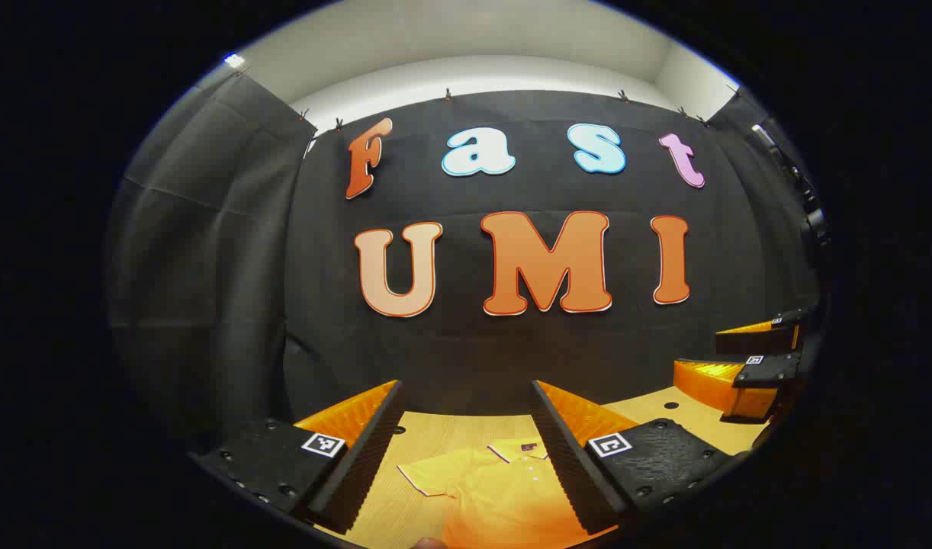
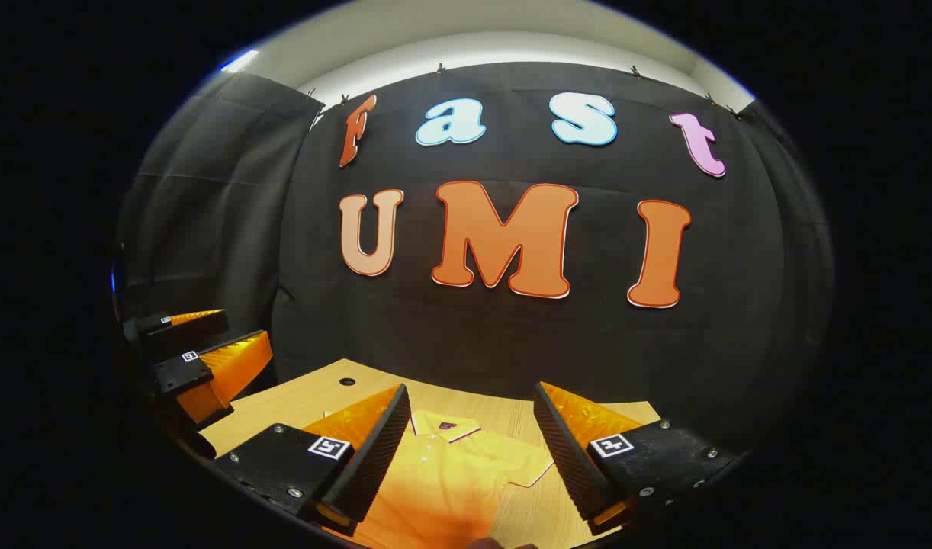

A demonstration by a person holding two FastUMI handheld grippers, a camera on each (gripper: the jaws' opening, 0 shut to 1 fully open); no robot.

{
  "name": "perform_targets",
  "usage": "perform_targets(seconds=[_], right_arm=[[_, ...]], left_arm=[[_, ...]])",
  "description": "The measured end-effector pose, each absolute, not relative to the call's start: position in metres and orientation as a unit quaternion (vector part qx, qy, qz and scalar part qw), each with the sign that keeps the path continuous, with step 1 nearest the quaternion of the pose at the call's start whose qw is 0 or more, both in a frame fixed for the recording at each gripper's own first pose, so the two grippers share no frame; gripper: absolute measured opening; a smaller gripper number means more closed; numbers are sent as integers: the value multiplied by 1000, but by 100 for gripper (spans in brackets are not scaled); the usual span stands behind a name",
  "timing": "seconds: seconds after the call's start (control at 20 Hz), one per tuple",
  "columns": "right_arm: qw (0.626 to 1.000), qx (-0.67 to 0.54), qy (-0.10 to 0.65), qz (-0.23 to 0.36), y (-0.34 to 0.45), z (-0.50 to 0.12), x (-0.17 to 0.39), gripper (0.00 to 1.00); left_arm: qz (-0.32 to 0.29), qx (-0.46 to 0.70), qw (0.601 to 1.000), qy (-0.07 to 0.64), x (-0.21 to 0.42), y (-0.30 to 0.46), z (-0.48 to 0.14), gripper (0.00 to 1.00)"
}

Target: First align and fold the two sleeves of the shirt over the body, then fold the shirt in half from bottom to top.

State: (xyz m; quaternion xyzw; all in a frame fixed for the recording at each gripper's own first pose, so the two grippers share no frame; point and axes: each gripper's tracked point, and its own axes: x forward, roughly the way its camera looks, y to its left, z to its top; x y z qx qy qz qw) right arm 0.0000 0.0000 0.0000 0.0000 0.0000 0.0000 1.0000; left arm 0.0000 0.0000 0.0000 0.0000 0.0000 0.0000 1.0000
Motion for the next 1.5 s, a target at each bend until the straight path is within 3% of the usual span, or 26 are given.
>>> perform_targets(seconds=[0.35, 0.9, 1.5], right_arm=[[1000, 2, 4, -15, -10, -11, -11, 98], [998, 21, 29, -44, -36, -36, -13, 98], [990, 30, 124, -51, -97, -95, 63, 99]], left_arm=[[-10, 13, 999, -28, 2, -9, 7, 100], [-25, 19, 999, -16, -2, -22, 13, 99], [25, 37, 999, -25, -31, -23, 31, 99]])
